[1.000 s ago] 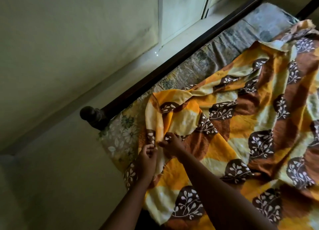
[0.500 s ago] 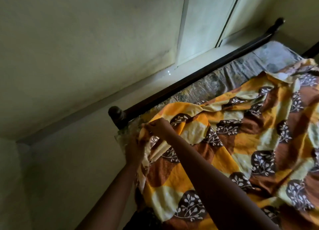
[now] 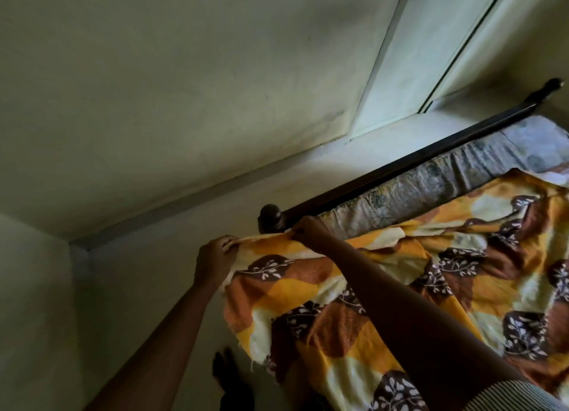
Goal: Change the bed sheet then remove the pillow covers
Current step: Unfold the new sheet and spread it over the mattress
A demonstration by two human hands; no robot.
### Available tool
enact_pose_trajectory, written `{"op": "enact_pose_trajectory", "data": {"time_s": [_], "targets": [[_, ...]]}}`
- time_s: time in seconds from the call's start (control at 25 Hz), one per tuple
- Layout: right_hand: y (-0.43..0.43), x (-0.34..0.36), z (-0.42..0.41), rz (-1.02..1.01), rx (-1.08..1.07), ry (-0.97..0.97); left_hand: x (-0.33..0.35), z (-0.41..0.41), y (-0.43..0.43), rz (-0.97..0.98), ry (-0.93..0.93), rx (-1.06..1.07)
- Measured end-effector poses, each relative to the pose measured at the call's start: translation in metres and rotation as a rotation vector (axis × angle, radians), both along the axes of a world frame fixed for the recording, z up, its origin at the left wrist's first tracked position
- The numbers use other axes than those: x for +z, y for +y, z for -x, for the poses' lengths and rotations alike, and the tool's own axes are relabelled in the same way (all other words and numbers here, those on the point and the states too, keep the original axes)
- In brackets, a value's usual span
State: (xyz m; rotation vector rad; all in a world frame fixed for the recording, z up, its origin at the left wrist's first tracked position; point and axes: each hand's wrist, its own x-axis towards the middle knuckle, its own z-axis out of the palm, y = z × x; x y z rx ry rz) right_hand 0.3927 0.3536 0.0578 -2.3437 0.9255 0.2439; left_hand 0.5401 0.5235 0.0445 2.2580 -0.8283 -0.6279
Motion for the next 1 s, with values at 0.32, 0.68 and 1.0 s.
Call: {"op": "enact_pose_trajectory", "data": {"time_s": [0.32, 0.68, 1.0], "targets": [[0.059, 0.014, -0.066, -0.267, -0.286, -0.117, -0.015, -0.091, 0.022, -0.331, 0.140, -0.075], [0.081, 0.010, -0.035, -0.532, -0.930, -0.440, 0.026, -0.130, -0.011, -0.155, 0.148, -0.375], [0.033, -0.025, -0.029, -0.500, -1.365, -0.420, 0.030, -0.149, -0.163, -0.160, 0.146, -0.781]]}}
